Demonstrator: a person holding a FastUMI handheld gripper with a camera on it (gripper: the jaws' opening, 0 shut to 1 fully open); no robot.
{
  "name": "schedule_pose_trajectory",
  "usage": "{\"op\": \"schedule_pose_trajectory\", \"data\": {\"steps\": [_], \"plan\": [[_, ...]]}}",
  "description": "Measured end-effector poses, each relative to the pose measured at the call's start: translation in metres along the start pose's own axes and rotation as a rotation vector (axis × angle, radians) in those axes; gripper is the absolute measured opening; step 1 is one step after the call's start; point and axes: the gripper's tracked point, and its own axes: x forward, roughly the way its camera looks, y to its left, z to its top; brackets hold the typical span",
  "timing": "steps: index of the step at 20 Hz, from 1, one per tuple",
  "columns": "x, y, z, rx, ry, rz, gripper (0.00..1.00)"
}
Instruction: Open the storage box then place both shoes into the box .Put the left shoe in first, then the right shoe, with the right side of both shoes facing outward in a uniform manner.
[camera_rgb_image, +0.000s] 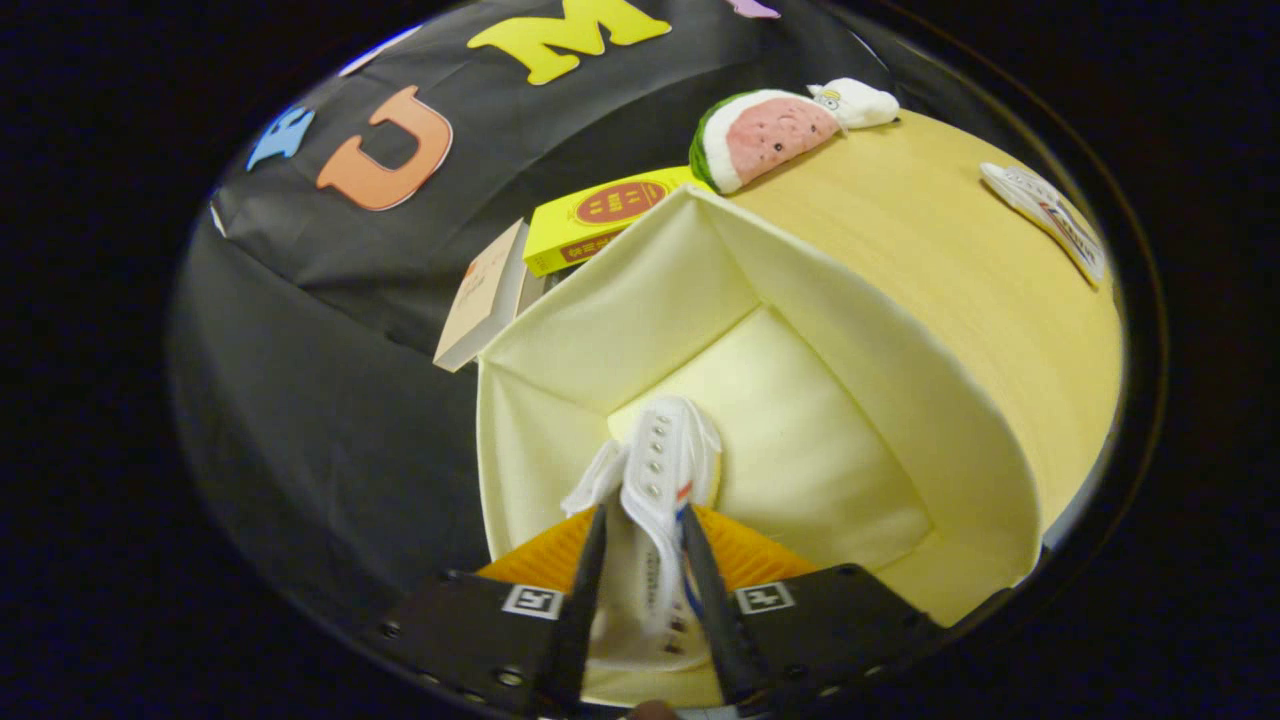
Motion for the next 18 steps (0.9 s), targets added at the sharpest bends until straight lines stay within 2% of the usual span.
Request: {"op": "schedule_pose_trajectory", "data": {"steps": [2, 3, 6, 9, 11, 14, 18], "plan": [[-0.009, 0.003, 0.006, -0.042, -0.011, 0.007, 0.85], [-0.015, 0.003, 0.011, -0.058, -0.027, 0.012, 0.88], [-0.040, 0.005, 0.031, -0.159, -0.089, 0.019, 0.88], [-0.074, 0.003, 0.058, -0.327, -0.186, 0.014, 0.88], [-0.101, -0.004, 0.082, -0.422, -0.264, 0.004, 0.93], [-0.145, -0.026, 0.122, -0.551, -0.370, -0.014, 0.96], [-0.199, -0.084, 0.180, -0.618, -0.497, -0.059, 0.96]]}}
